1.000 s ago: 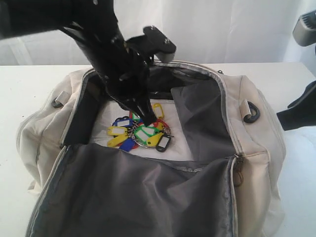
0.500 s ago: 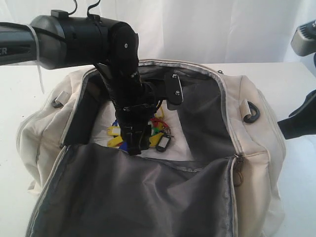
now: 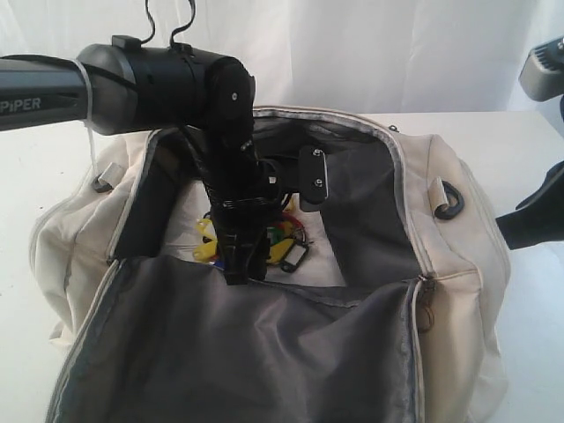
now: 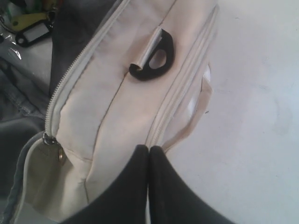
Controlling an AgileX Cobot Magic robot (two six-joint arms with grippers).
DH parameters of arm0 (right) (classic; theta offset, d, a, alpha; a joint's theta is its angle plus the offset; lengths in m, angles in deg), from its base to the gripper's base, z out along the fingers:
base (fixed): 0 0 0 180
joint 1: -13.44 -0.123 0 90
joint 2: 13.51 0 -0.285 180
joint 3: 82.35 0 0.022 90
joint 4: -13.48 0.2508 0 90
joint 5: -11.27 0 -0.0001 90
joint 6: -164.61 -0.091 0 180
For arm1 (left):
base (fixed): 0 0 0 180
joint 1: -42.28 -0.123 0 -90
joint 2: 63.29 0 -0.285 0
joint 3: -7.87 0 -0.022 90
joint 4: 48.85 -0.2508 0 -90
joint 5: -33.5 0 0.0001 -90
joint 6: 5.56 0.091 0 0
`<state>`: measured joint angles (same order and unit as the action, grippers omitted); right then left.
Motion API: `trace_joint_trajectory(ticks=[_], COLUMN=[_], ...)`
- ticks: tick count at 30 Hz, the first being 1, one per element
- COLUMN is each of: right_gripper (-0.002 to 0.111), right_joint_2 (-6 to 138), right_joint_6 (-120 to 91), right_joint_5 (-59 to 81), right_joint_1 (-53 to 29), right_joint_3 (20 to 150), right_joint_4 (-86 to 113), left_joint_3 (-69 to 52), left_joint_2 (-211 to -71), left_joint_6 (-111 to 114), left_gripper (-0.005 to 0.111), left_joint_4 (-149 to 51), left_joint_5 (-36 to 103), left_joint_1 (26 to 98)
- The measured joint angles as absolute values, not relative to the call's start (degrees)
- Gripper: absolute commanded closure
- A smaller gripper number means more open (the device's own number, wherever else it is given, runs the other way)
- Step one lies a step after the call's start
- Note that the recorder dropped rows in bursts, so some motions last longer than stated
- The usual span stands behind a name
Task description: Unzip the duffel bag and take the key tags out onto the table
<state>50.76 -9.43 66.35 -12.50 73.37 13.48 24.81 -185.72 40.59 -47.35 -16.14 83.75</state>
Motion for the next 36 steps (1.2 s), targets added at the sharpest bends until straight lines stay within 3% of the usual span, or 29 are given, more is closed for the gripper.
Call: trace_joint_trajectory(ticks=[3,9,36], right_gripper=[0.108,0.108,0.108], right_joint_2=[50.8,50.8,50.8], right_joint_6=[-9.4,-9.4,-9.4], right_joint_5=[66.4,66.4,66.4], right_joint_1=[-12.5,-12.5,-12.5], right_joint_3=[73.4,73.4,73.4], right_joint_4=[13.5,13.5,13.8], left_joint_3=[25.1,25.7,34.6], left_joint_2=[-186.2,-187.0,-179.5], left_joint_6=[40.6,40.8,39.2], left_gripper=[0.063,0.106,0.107], left_joint_4=[-47.1,-46.1,-48.9], left_joint_5=[-16.7,-19.9,-23.5], left_joint_1=[83.7,83.7,83.7])
